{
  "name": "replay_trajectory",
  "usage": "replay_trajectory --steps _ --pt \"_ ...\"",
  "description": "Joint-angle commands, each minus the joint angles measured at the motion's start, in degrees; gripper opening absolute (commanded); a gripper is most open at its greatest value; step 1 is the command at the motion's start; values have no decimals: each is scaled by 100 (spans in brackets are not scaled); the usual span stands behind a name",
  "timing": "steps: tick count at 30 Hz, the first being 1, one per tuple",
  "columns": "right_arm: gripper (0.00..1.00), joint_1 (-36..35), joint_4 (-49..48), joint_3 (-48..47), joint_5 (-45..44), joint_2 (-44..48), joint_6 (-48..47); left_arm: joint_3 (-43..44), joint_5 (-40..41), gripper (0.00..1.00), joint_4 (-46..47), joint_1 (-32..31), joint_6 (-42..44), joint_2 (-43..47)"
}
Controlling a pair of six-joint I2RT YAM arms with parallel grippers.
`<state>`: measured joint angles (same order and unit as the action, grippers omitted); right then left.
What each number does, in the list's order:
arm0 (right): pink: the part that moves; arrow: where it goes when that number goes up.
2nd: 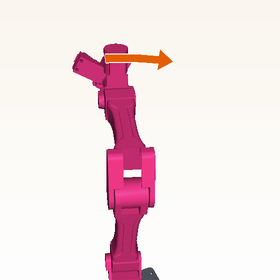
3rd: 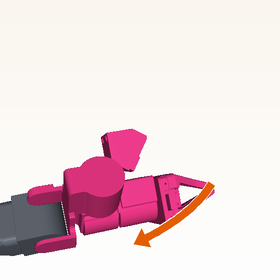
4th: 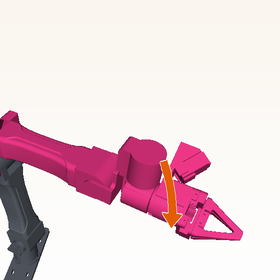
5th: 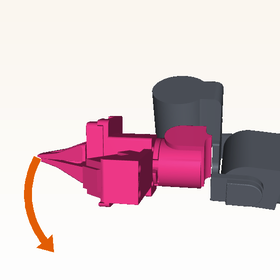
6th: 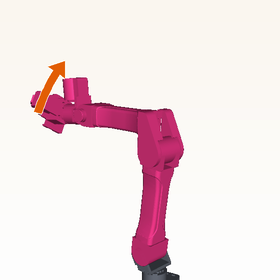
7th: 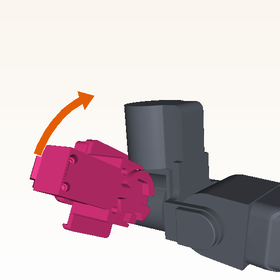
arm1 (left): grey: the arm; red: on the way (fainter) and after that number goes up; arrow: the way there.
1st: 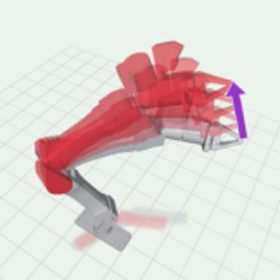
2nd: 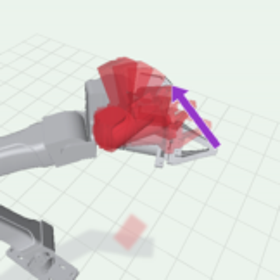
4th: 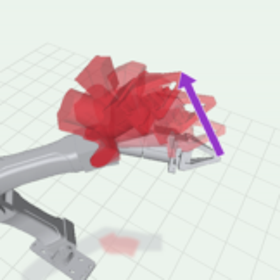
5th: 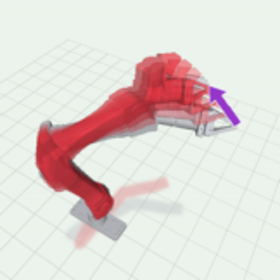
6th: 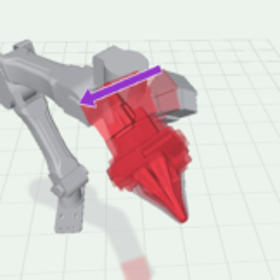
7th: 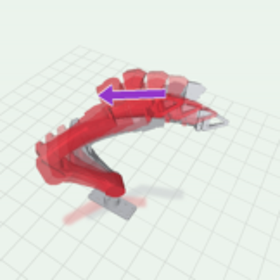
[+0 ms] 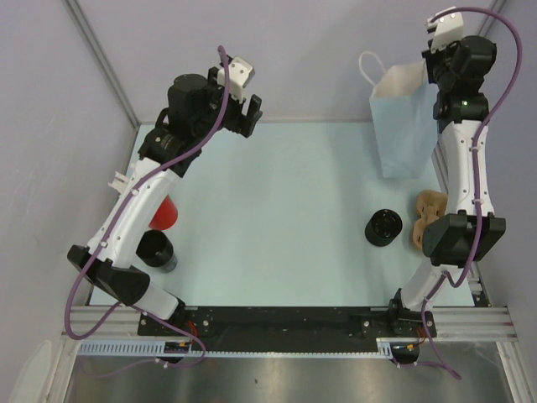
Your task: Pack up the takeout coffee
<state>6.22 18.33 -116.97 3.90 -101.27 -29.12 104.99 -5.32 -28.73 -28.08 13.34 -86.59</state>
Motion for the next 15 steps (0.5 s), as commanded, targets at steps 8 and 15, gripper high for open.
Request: replay_trajectory --steps 8,15 --pt "0 46 118 -1074 -223 -709 109 -154 -48 81 166 48 -104 204" --pt "0 -68 -786 570 -144 -121 -84 -216 -39 81 193 65 -95 247"
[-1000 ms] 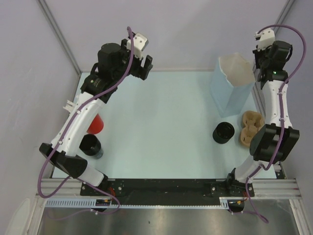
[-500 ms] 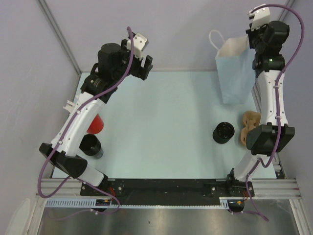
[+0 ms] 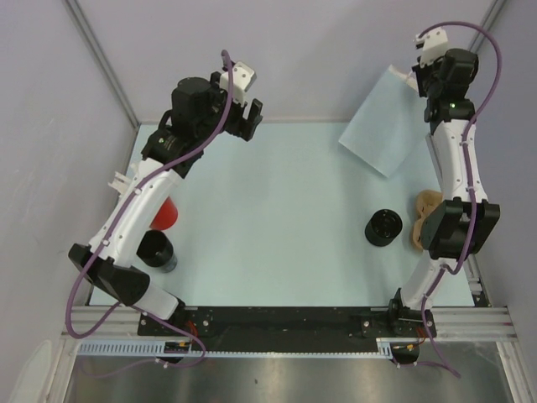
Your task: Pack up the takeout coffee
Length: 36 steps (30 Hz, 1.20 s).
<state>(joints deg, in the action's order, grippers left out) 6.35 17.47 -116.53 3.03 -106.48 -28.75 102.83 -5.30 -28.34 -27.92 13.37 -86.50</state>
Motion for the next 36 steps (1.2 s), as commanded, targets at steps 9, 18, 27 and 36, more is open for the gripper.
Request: replay_trajectory --steps 9,18,27,36 --pt "0 -37 -34 -1343 -259 -514 -183 -34 -59 80 153 50 -159 230" --pt "0 -20 248 -2199 -180 -1042 -456 -34 -50 81 162 50 -176 195" --pt "0 68 326 -1698 154 -735 -535 -105 -76 80 197 50 -194 230" --pt "0 24 203 -1713 -285 -848 -553 -114 -103 80 206 50 -229 212"
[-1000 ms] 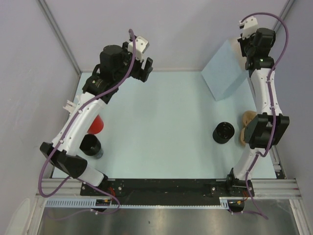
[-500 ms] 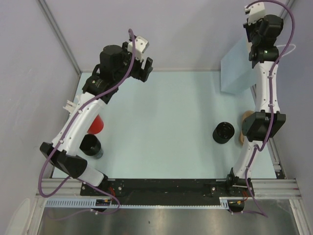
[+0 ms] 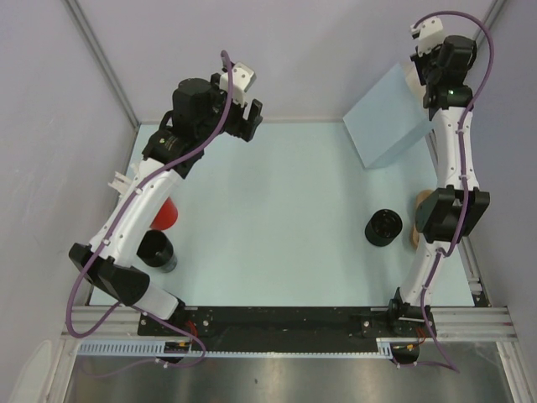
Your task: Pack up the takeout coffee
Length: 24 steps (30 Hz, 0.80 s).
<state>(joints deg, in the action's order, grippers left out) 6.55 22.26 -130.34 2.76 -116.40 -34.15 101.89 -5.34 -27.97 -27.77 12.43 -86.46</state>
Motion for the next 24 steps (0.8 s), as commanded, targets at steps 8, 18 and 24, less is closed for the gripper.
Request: replay_trajectory --steps 8,18,24 --pt "0 303 -170 -685 -233 100 128 -2 -125 80 177 35 -153 164" --pt "0 348 -90 -852 -197 100 137 -2 -160 80 186 43 -162 146" --pt "0 119 -142 136 -206 380 49 -125 -125 80 213 52 -109 243"
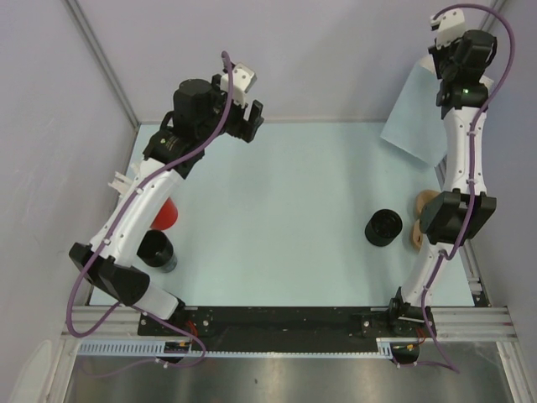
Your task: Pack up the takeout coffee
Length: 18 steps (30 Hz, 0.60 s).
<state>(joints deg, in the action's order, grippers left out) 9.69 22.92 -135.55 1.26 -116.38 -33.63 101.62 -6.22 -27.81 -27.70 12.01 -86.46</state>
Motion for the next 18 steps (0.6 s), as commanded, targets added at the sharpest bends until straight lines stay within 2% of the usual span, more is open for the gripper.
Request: replay_trajectory --steps 1,4,10,18 --pt "0 -309 -470 1000 -81 518 -21 -116 -37 80 206 46 -59 261" --pt "0 -642 -997 2106 -126 1028 -161 -160 -46 80 206 72 -50 287" --pt "0 -1152 -1385 3155 -529 1503 -232 -222 -37 80 197 125 3 375" --pt "0 -1233 -1395 3122 -627 1504 -206 -354 -116 80 250 186 -32 454"
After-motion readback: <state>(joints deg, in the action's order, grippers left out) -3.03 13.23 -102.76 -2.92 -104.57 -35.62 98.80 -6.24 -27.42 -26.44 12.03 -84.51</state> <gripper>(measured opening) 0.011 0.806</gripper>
